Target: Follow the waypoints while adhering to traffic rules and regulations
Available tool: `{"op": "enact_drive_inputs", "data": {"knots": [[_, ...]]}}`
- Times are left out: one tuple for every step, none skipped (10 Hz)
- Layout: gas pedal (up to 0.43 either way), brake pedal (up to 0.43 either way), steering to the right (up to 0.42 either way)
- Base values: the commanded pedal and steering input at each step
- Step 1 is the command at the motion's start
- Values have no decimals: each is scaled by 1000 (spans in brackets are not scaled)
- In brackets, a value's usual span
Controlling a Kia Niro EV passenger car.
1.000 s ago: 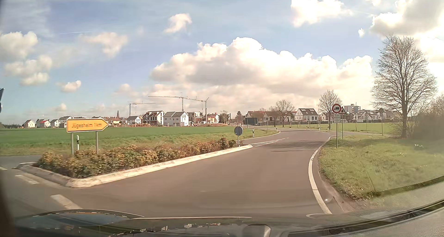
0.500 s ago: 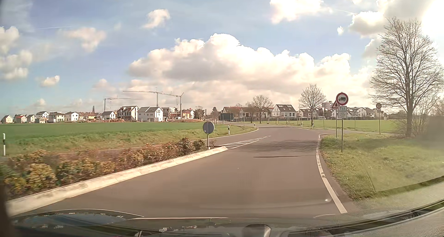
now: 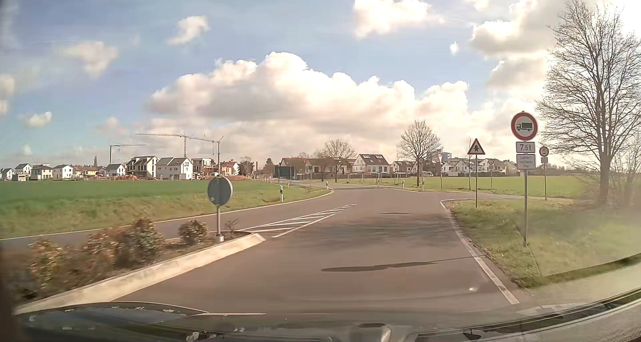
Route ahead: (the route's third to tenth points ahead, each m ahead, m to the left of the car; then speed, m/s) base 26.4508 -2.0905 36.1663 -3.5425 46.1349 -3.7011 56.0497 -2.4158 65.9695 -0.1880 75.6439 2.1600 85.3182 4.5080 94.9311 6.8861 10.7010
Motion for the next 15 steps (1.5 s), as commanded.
{"op": "enact_drive_inputs", "data": {"knots": [[248,0,84],[248,0,82],[248,0,80],[248,0,77],[248,0,74],[248,0,69],[248,0,56],[248,0,46],[248,0,41],[248,0,32],[248,0,21],[248,0,13],[248,0,9],[248,0,1],[248,0,-6]]}}
